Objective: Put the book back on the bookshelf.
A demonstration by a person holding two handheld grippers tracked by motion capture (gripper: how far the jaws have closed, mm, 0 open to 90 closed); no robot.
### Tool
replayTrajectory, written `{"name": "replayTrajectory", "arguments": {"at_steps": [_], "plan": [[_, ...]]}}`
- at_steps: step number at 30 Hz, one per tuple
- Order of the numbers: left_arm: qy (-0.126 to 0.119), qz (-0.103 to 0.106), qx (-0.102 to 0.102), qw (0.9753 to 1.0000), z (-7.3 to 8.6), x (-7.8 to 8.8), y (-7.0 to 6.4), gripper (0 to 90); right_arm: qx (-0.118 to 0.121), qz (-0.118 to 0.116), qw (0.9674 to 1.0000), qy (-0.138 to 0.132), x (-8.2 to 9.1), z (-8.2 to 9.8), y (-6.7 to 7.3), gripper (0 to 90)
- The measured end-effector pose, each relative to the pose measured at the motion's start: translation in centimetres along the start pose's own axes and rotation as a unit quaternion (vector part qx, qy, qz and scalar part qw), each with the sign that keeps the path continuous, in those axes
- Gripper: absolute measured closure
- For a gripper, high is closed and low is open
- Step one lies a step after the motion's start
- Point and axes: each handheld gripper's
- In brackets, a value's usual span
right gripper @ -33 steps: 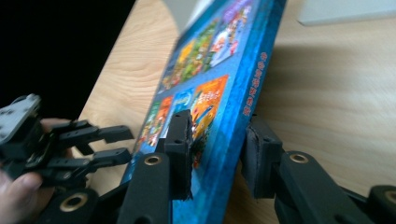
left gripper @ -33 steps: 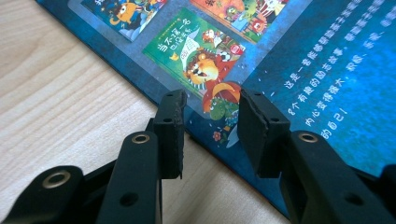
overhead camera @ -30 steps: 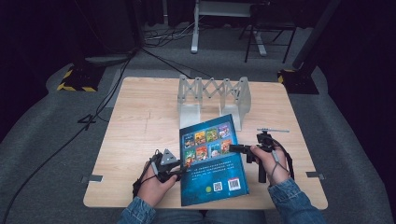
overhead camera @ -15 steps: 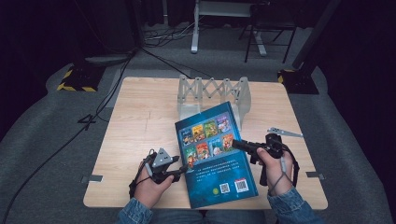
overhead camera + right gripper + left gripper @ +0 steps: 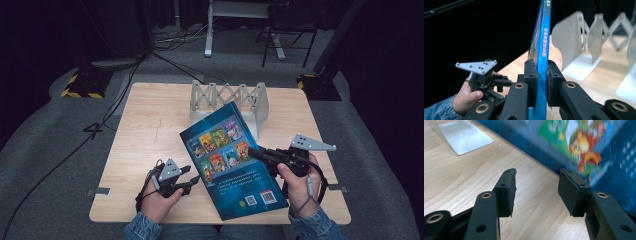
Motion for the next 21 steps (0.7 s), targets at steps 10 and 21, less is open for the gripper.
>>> {"name": "replayTrajectory", "arguments": {"at_steps": [10, 21], "plan": [[0.026, -0.016, -0.003, 0.9995, 0.8, -0.6, 0.8, 49.2, 0.076, 0.043, 0.9962, -0.004, 0.4, -1.7, 1.3, 82.1], [0.069, -0.063, -0.008, 0.9956, 2.4, -1.4, 2.8, 49.8, 0.157, 0.083, 0.9821, -0.063, 1.4, -4.1, 2.8, 82.1]]}}
Point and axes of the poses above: each handheld gripper's, and its own axes: x roughly backward along the jaws, z roughly out of its underside, y roughly to its left, and after that the axes turned 11 degrees about -z, right-handed
